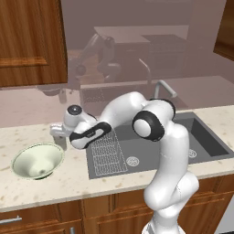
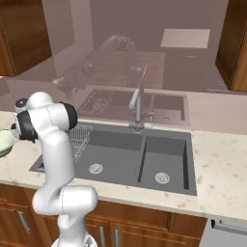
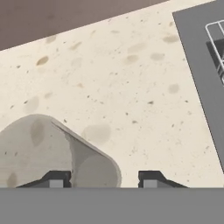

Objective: Place the glass cup in the left basin and the bowl in the right basin of the sink.

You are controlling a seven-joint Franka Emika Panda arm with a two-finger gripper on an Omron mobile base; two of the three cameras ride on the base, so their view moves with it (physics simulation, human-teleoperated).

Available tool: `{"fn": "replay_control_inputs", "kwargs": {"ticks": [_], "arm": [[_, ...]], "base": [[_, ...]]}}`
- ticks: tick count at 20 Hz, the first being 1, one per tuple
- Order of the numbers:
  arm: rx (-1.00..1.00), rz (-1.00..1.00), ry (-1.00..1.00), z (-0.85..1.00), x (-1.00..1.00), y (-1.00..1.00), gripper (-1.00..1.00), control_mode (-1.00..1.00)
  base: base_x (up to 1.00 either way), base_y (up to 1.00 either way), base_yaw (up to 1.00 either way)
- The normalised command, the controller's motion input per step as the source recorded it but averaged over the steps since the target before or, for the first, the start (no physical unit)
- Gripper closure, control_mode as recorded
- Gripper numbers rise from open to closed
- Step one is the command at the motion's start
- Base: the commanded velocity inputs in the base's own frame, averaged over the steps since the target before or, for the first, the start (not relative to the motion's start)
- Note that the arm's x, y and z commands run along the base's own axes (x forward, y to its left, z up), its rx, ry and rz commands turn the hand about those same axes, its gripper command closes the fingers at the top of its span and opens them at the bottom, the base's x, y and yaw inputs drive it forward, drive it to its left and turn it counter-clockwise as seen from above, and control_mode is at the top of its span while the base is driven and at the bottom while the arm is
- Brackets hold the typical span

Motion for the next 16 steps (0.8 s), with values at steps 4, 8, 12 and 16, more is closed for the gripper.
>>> {"fn": "replay_control_inputs", "kwargs": {"ticks": [4, 8, 12, 16], "arm": [[0.0, 0.0, -0.06, 0.08, -0.15, 0.0, 1.0, -1.0], [0.0, 0.0, -0.11, 0.28, -0.34, 0.0, 1.0, -1.0], [0.0, 0.0, -0.15, 0.42, -0.43, 0.0, 1.0, -1.0], [0.02, 0.0, -0.16, 0.46, -0.44, -0.02, 1.0, -1.0]], "base": [[0.0, 0.0, 0.0], [0.0, 0.0, 0.0], [0.0, 0.0, 0.0], [0.0, 0.0, 0.0]]}}
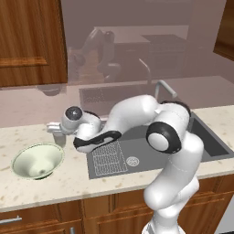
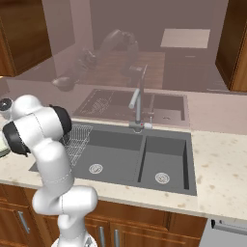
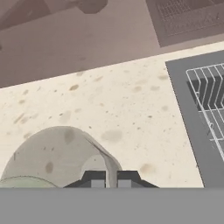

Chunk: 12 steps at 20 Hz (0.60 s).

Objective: Place the glass cup in the left basin and the bowl in the right basin of the sink.

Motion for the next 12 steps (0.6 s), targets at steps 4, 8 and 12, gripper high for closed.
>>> {"fn": "replay_control_inputs", "kwargs": {"ticks": [4, 8, 12], "arm": [[0.05, 0.0, -0.14, 0.39, -0.38, -0.11, 1.0, -1.0], [0.05, 0.0, -0.08, 0.06, -0.24, -0.36, 1.0, -1.0], [0.07, 0.0, -0.02, 0.0, -0.02, -0.6, 1.0, -1.0]], "base": [[0.0, 0.0, 0.0], [0.0, 0.0, 0.0], [0.0, 0.0, 0.0]]}}
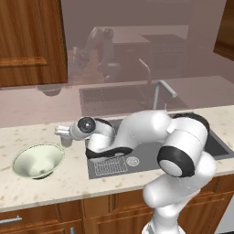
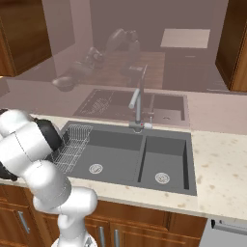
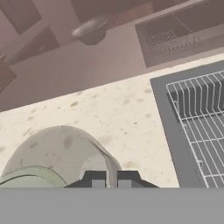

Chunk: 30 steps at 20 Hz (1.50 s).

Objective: Place the glass cup in the left basin and the bowl in the right basin of the sink.

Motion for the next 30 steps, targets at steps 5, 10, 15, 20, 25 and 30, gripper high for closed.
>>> {"fn": "replay_control_inputs", "kwargs": {"ticks": [5, 10, 15, 20, 25, 30], "arm": [[0.12, 0.0, 0.0, 0.02, 0.0, -0.71, 1.0, -1.0], [0.15, 0.0, 0.0, 0.27, 0.02, -0.59, 1.0, -1.0], [0.14, 0.0, 0.0, 0.38, 0.05, -0.35, 1.0, -1.0], [0.08, 0.0, 0.0, 0.66, 0.13, -0.12, 1.0, -1.0], [0.08, 0.0, 0.02, 0.6, 0.26, -0.05, 1.0, -1.0], [0.01, 0.0, 0.08, 0.5, 0.2, 0.0, 1.0, -1.0]], "base": [[0.0, 0.0, 0.0], [0.0, 0.0, 0.0], [0.0, 0.0, 0.0], [0.0, 0.0, 0.0], [0.0, 0.0, 0.0], [0.0, 0.0, 0.0]]}}
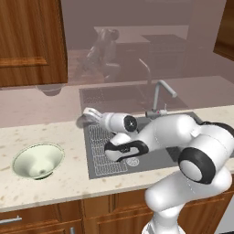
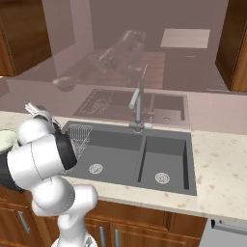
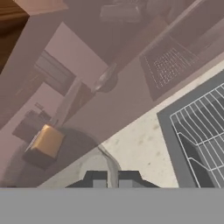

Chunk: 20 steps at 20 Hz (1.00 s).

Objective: Place the glass cup in the left basin and the bowl in the right basin of the sink.

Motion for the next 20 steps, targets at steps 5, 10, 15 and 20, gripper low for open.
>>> {"fn": "replay_control_inputs", "kwargs": {"ticks": [5, 10, 15, 20], "arm": [[0.0, 0.01, 0.1, 0.34, 0.0, -0.03, 1.0, -1.0], [-0.03, 0.0, 0.14, 0.08, 0.0, -0.1, 1.0, -1.0], [-0.14, 0.0, 0.18, 0.0, 0.0, -0.19, 1.0, -1.0], [-0.16, 0.0, 0.16, -0.07, 0.0, -0.23, 1.0, -1.0]], "base": [[0.0, 0.0, 0.0], [0.0, 0.0, 0.0], [0.0, 0.0, 0.0], [0.0, 0.0, 0.0]]}}
